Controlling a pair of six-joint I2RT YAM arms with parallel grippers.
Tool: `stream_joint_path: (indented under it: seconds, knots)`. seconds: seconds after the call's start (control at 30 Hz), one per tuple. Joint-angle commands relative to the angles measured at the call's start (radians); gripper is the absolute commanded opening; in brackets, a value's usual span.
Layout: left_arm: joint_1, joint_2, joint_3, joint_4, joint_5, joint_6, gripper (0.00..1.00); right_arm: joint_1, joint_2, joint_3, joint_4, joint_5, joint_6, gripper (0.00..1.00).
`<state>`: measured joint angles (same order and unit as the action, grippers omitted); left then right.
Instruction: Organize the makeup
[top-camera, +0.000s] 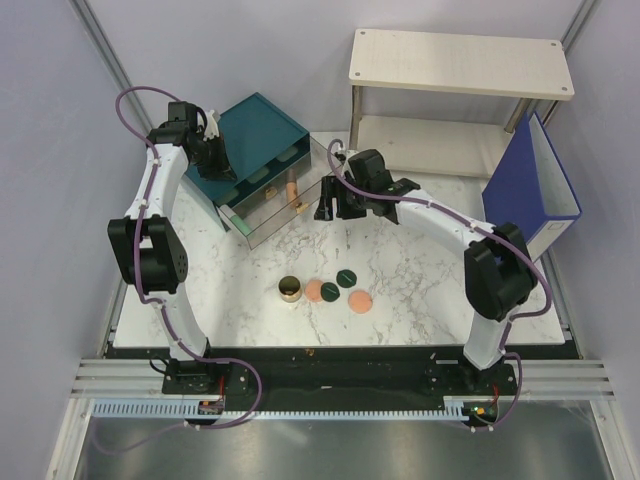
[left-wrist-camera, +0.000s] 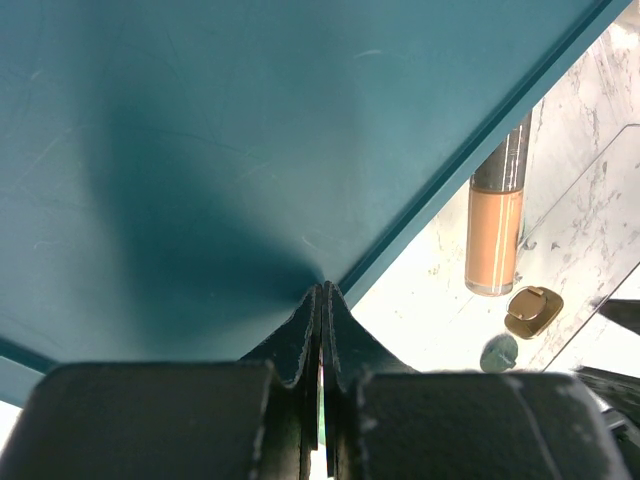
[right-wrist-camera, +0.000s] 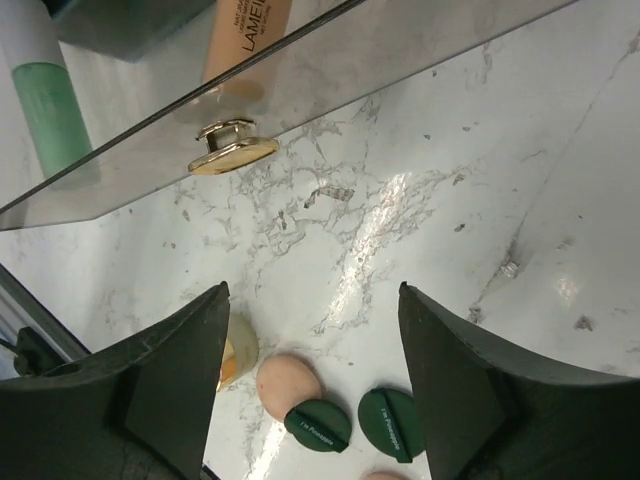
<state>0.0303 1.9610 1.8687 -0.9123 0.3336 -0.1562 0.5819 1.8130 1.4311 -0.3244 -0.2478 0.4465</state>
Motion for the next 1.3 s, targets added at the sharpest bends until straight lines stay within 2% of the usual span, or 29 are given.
stream_joint_path:
  seconds: [0.0,0.53,0.77,1.1,1.2,1.27]
  knots:
    - [-0.009,0.056,-0.071,-0.169,-0.077,0.030,0.02,0.030,0.084,0.110,-0.013,0.042,-0.049,0.76]
    - [-0.007,0.049,-0.086,-0.174,-0.093,0.037,0.02,0.042,0.428,0.564,-0.010,0.048,0.032,0.80]
    - [-0.009,0.055,-0.085,-0.180,-0.096,0.035,0.02,0.047,0.569,0.756,0.051,0.025,0.145,0.87]
    - [-0.009,0.061,-0.080,-0.183,-0.102,0.037,0.02,0.050,0.657,0.782,0.242,0.024,0.403,0.89]
    - [-0.007,0.062,-0.075,-0.186,-0.107,0.037,0.02,0.047,0.631,0.727,0.252,0.016,0.405,0.89]
    - [-0.009,0.064,-0.072,-0.186,-0.108,0.037,0.02,0.044,0.576,0.625,0.269,0.016,0.396,0.89]
